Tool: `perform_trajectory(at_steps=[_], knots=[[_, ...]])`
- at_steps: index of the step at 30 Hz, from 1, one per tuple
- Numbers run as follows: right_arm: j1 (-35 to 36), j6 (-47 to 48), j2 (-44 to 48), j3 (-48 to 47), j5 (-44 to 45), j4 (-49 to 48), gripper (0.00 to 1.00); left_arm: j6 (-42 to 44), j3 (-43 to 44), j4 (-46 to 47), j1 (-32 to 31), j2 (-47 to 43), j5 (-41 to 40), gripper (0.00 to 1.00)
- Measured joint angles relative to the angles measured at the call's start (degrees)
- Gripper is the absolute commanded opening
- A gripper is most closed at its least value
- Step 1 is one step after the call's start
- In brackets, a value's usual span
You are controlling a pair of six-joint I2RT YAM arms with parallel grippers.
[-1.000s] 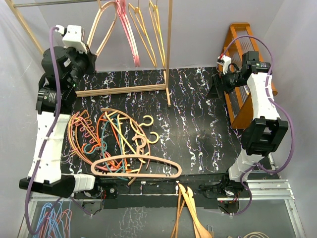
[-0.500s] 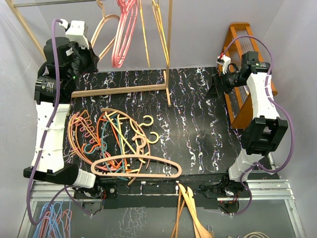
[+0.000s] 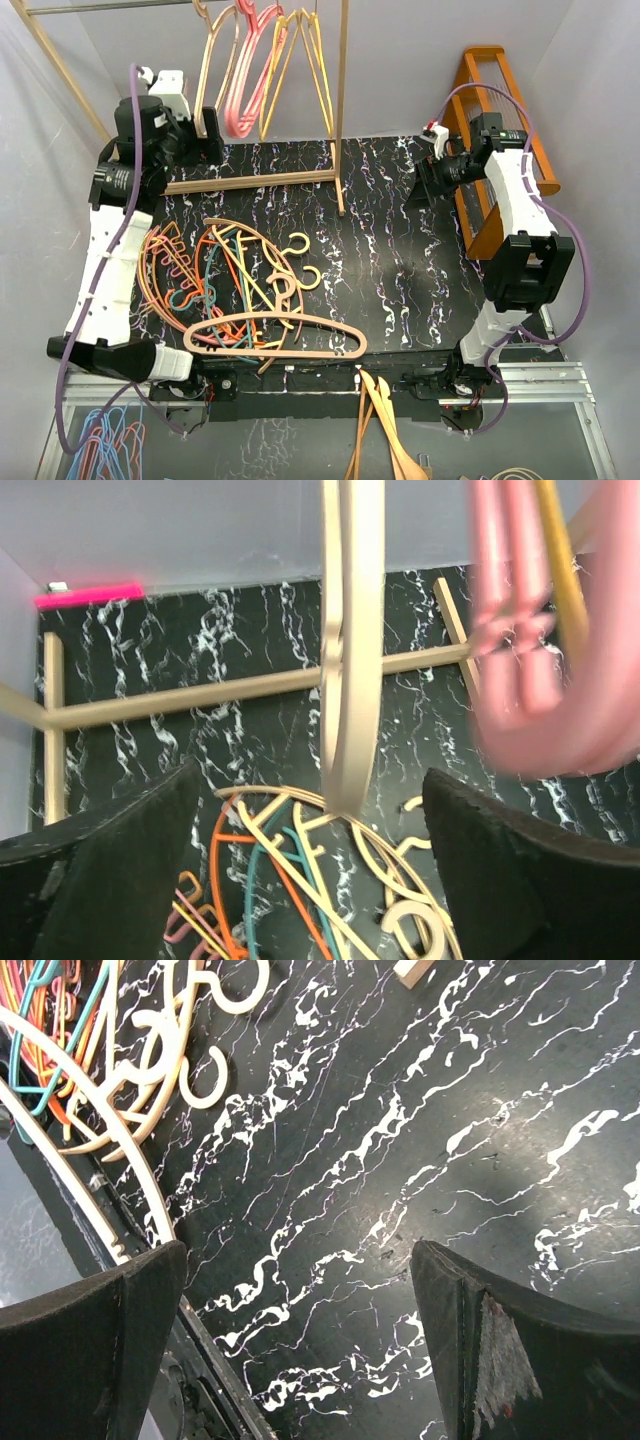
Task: Organize the hangers
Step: Place the hanger at the clothesline, then pick up the hanger at the center of the board.
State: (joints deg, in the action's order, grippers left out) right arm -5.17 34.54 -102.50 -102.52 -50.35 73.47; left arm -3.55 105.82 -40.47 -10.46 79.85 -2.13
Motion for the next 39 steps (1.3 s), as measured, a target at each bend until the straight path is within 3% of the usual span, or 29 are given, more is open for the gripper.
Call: perform_trajectory(at_steps=[6,11,18,23,26,30,34,39], knots=[[3.50,-0.90,0.63,5.42,2.08,-3.52,0.99,-2.51,-18.86,4.92,0.00,-12.96,-1.81,0.97],[12.83,-2.67,2.64,15.39,8.09,-11.21,0.99,-5.14,-34.42,5.49,0.00,-22.88,-0.90,0.97],[21.70,-1.75,9.92,31.12,7.37,-28.20,0.99,-11.67,-52.26,4.31,-0.44,-27.19,12.26,0.95],[23.98,1.55,13.81,34.45,2.23,-37.00,0.97,-14.40,-53.24,1.44,-2.32,-28.28,14.91,0.96],[29.92,5.20,11.96,32.15,1.51,-39.39,0.94,-16.48,-52.96,0.66,-2.47,-27.82,12.24,0.97],[37.46,14.78,6.45,28.63,-2.32,-39.08,0.95,-19.76,-52.98,0.76,-3.80,-25.62,6.80,0.97],[40.04,27.39,-1.99,23.54,-6.78,-35.39,0.96,-21.42,-52.98,1.55,-5.22,-23.28,2.10,0.97],[44.74,37.66,-9.35,18.75,-5.64,-31.43,0.89,-21.64,-52.98,1.84,-5.51,-21.44,-3.50,0.97]])
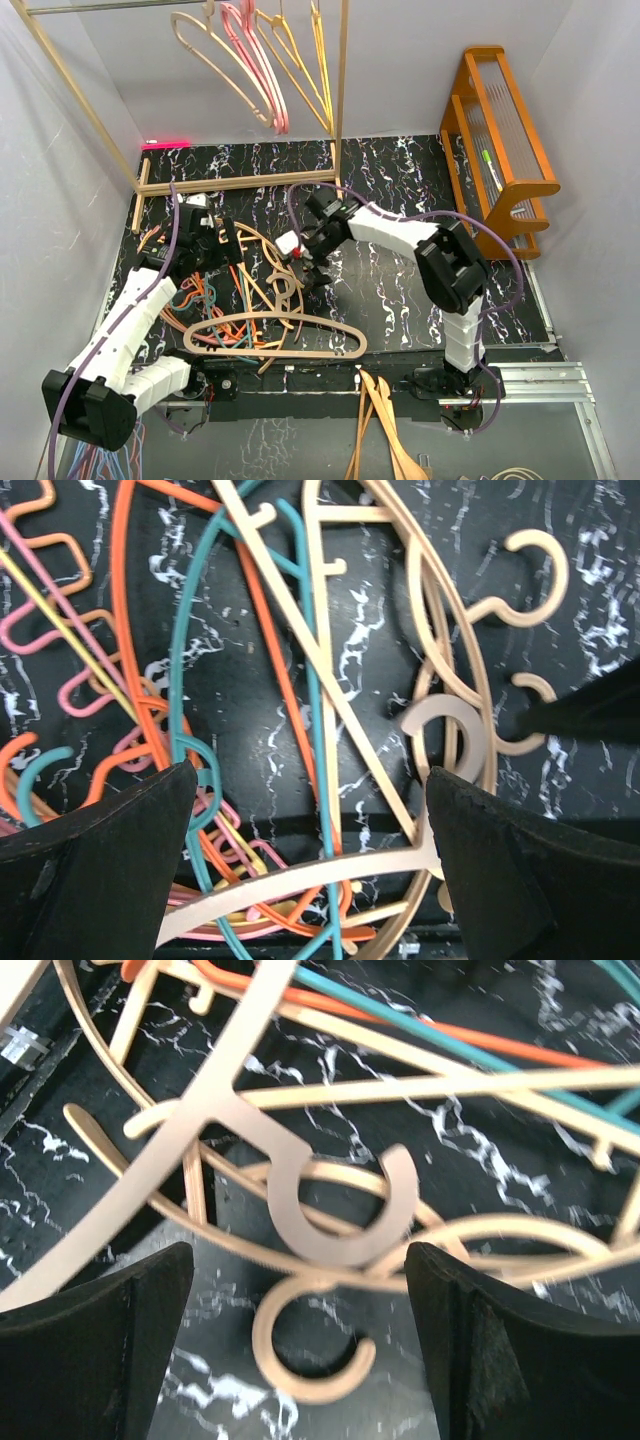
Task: Organize the hangers
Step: Pick up the hanger at the center of the board.
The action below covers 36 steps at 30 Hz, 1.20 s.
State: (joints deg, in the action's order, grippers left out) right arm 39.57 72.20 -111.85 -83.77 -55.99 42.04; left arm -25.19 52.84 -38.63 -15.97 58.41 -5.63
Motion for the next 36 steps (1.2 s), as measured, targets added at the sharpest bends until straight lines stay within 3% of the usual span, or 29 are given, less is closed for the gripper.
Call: perform_trajectory(at_steps=[7,17,25,30,36], knots=[[7.45,3.67,-5.27,-3.32,3.69,1.07,0.83,0.26,0.02,0.02,0.00,3.23,-4.83,0.97],[9.07,1.33,-8.57,-4.37,7.82,0.96,0.69,1.44,1.03,1.14,0.00,6.16,-6.32,0.97],[9.03,-0.15,-11.82,-6.73,10.67,2.05,0.39,2.23,1.49,1.29,0.00,6.60,-9.79,0.97],[9.09,0.42,-13.60,-10.54,11.47,5.77,0.09,3.08,1.92,1.36,0.00,6.84,-12.09,0.97],[9.18,0.31,-14.14,-12.48,13.20,8.90,0.08,3.72,2.86,1.31,-1.92,7.85,-15.85,0.97]])
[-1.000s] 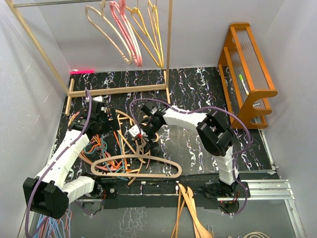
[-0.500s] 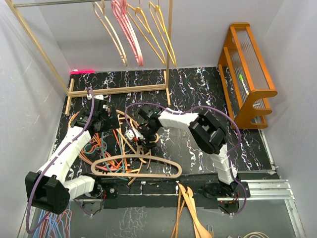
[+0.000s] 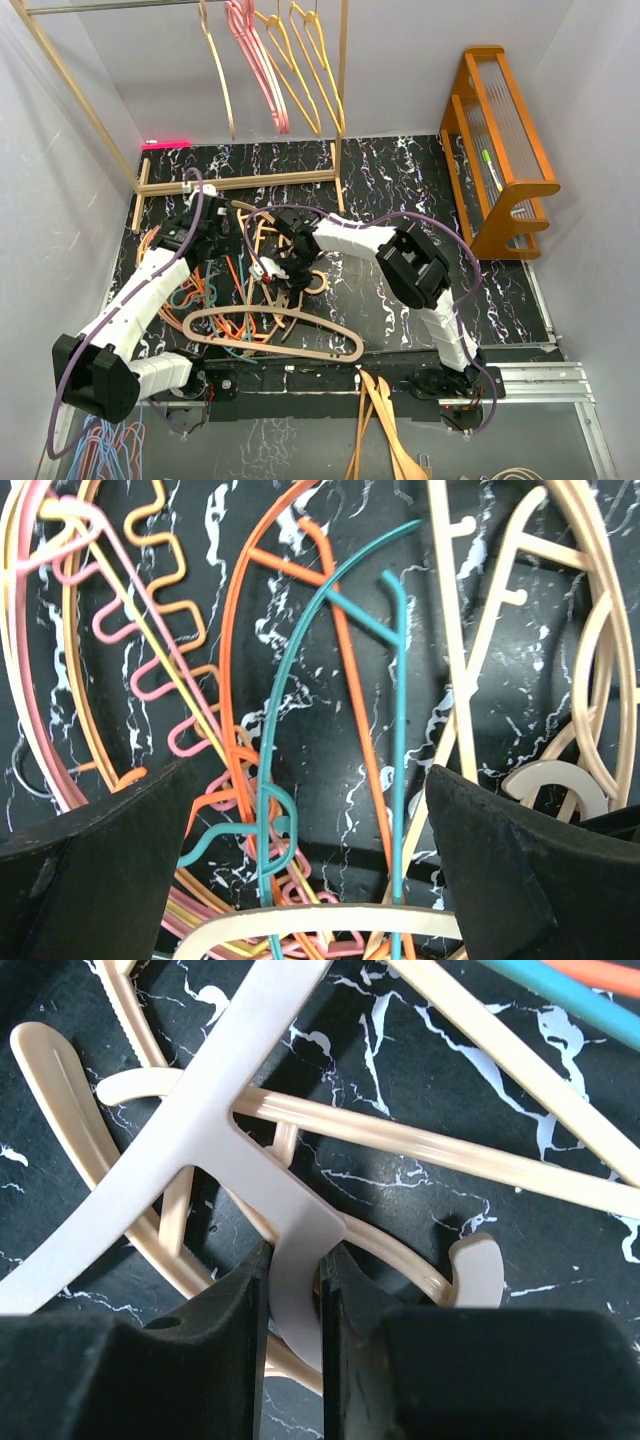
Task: Organize the hangers
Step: Pick up the hanger at the center of the board.
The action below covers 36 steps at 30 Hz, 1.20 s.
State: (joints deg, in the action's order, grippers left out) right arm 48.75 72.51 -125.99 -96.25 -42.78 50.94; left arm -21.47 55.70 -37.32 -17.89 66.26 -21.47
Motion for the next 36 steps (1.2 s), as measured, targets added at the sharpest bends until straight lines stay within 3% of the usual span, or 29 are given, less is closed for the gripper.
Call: perform_trajectory(at_steps=[5,10,16,22,28,32,36], knots=[[0.04,-0.66,1.57,0.04,2.99,1.46,0.08,0.94,2.19,2.32,-6.60,3.06,-5.90,0.97],[0.07,-1.53,6.67,0.72,7.56,2.23,0.08,2.58,1.95,4.44,-7.04,2.21,-7.30,0.97],[-0.20,-1.62,12.70,3.37,13.16,4.15,0.08,7.04,1.97,5.68,-7.63,0.35,1.73,0.97],[-1.73,-7.06,15.41,3.76,17.62,6.08,0.08,9.22,6.03,5.11,-12.68,-4.13,10.38,0.97],[-6.84,-17.42,23.76,6.12,24.22,6.82,0.08,9.94,13.09,3.39,-16.44,-6.36,11.87,0.97],[-11.96,-24.13,23.98,5.75,26.64,12.11,0.08,10.32,15.34,2.03,-18.69,-5.77,12.00,0.97],[-18.34,-29.22,23.56,11.41,28.11,15.93,0.08,11.17,17.84,0.46,-20.59,-4.35,12.37,0.97]])
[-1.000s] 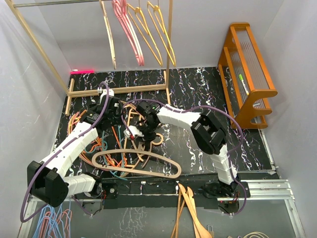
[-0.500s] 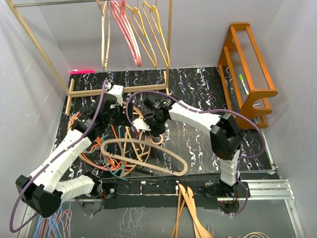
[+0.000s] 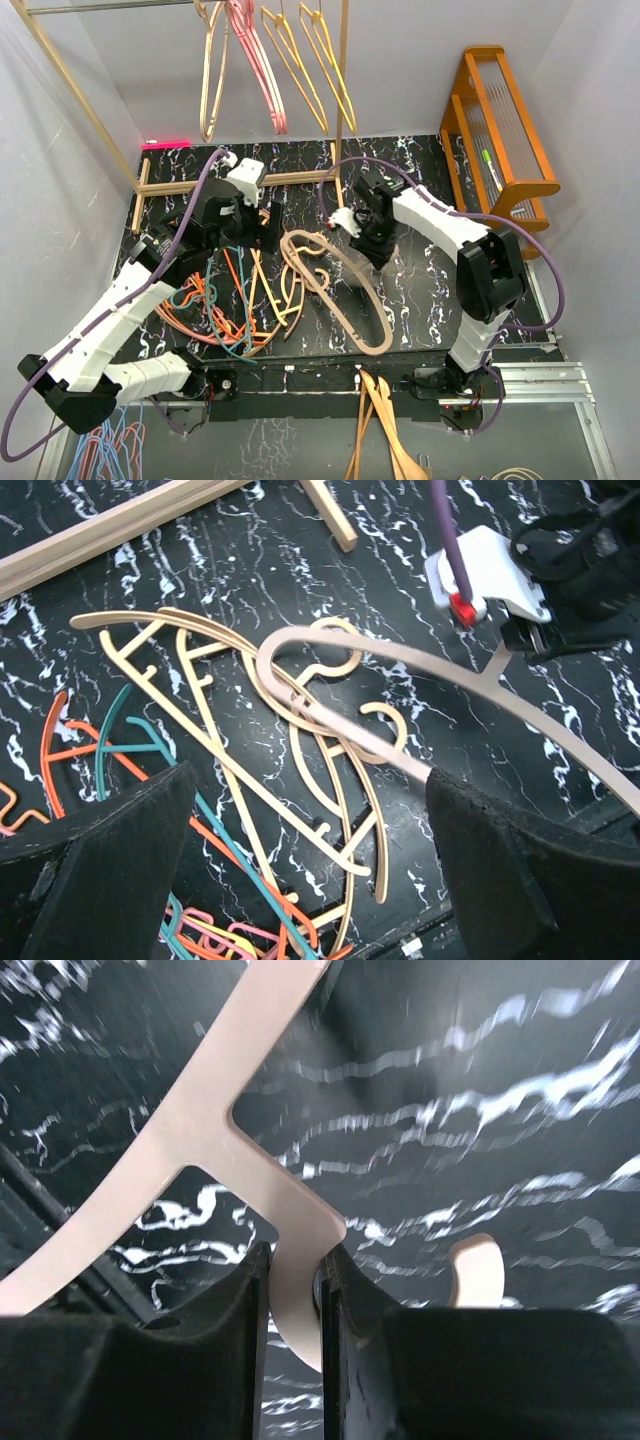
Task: Organize the hangers
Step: Pick up the hanger at the center of the board.
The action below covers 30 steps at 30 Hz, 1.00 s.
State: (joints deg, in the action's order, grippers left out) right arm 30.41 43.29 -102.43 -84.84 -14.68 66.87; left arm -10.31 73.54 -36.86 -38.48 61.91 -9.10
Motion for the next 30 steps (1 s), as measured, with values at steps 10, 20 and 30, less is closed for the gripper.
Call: perform_trajectory(at_steps=[10,20,30], knots=[[-9.53,-9.16,4.24,4.20,4.04,2.10,0.08,2.29,5.51,-1.97,-13.97,6.01,5.64,0.97],[-12.72,-12.04,-1.90,-7.85,7.52,7.78,0.08,9.31,7.58,-2.08,-32.74,14.23,1.01,0.97],[-12.76,-13.51,-6.67,-11.15,10.03,11.02,0.08,16.85,14.80,-0.07,-44.57,29.49,-8.33,0.97]])
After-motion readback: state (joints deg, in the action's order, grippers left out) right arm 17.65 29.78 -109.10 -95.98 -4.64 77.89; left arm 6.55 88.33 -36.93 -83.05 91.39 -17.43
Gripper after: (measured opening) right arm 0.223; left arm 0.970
